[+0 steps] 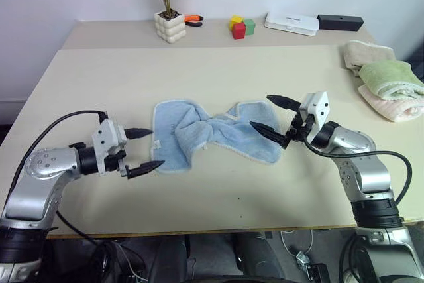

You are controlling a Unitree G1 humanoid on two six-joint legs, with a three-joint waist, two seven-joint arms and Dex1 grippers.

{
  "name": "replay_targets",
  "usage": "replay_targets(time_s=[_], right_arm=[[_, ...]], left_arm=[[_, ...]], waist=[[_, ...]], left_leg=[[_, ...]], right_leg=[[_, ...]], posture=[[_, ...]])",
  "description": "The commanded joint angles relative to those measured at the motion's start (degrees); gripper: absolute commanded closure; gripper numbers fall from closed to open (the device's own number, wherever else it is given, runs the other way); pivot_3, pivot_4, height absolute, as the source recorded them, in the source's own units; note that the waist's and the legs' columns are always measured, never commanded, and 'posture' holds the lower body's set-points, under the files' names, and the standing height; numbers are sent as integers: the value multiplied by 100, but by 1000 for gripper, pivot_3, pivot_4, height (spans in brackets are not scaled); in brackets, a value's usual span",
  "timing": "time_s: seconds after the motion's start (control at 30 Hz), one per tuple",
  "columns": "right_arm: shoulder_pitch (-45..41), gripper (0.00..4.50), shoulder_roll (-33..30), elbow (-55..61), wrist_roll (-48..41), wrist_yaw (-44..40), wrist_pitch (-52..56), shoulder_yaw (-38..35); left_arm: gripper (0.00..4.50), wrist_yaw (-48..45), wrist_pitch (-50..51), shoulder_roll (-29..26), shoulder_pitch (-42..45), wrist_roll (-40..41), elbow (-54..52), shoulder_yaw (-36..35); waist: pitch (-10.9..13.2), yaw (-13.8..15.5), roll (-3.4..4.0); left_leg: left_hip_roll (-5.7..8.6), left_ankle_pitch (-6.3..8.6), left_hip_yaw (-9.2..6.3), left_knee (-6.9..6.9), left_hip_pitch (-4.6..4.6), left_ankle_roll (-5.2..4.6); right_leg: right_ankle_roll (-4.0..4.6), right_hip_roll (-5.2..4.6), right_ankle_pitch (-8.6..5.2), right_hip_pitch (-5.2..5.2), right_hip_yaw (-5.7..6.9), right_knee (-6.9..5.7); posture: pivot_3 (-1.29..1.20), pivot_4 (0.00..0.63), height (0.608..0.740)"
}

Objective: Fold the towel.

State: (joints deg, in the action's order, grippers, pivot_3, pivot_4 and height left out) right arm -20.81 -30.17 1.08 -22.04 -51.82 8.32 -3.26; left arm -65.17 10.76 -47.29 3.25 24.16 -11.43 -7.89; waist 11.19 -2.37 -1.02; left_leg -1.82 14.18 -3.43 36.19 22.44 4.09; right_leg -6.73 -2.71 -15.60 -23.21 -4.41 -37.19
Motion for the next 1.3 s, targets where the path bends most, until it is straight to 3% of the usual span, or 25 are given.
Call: replay_targets(time_s=[0.03, 0.4, 0.53, 0.63, 0.87, 0.9, 1.07, 1.2, 1.3], right_arm=[[-127, 0, 163, 445, -18, 116, -35, 125], [-314, 0, 465, 374, 106, 294, -275, 258], [-292, 0, 507, 426, 140, 358, -297, 244], [-212, 0, 458, 490, 143, 365, -294, 215], [-64, 0, 416, 649, 169, 455, -259, 212], [-23, 0, 405, 675, 172, 462, -254, 211], [252, 0, 199, 761, 232, 356, -257, 205], [641, 0, -351, 691, 683, -57, -613, 388], [829, 0, -660, 663, 916, -306, -840, 539]], left_arm=[[24, -183, -514, -120, -245, -285, -25, 37], [24, 246, -1908, 299, -161, -1570, 907, 918], [24, 438, -1777, 572, 123, -1859, 1459, 1259], [856, 529, -1598, 784, 253, -1939, 1724, 1503], [4246, 859, -1318, 1067, 375, -1852, 2079, 1516], [4470, 860, -1259, 1062, 382, -1799, 2068, 1482], [4470, 861, -641, 1102, 591, -1044, 1842, 990], [4470, 720, 180, 1100, 816, 108, 1329, 296], [4470, 804, 55, 1014, 863, 19, 1162, 139]], waist=[[0, -8, 0], [-2, 1, 3], [-15, 56, 21], [-41, 107, 58], [-68, 149, 97], [-71, 134, 96], [-76, 106, 99], [-63, 39, 79], [-57, 0, 69]], left_leg=[[-1, 0, 0, -2, -3, 0], [-1, 0, 0, -2, -2, -1], [2, 0, 1, 4, -4, -1], [3, 0, 1, 6, -10, -1], [3, 0, 3, 4, -67, -1], [3, 1, 4, 0, -83, -1], [0, 1, 4, -5, -94, -2], [-2, 2, 2, -7, -84, -3], [-2, 4, -1, -8, -68, -6]], right_leg=[[1, 2, 0, 0, 0, -1], [1, 3, 0, -2, 0, -1], [-1, -1, 0, 8, 0, 0], [-1, -1, 1, 15, -1, 1], [19, 0, -11, 69, -3, 6], [20, 0, -13, 82, -4, 7], [31, 4, -20, 88, -5, 7], [28, 7, -19, 75, -3, 4], [17, 6, -18, 64, -1, 6]], posture=[[0, 150, 740], [0, 150, 740], [0, 150, 740], [0, 150, 740], [0, 150, 740], [0, 150, 740], [0, 150, 740], [0, 150, 740], [0, 150, 740]])
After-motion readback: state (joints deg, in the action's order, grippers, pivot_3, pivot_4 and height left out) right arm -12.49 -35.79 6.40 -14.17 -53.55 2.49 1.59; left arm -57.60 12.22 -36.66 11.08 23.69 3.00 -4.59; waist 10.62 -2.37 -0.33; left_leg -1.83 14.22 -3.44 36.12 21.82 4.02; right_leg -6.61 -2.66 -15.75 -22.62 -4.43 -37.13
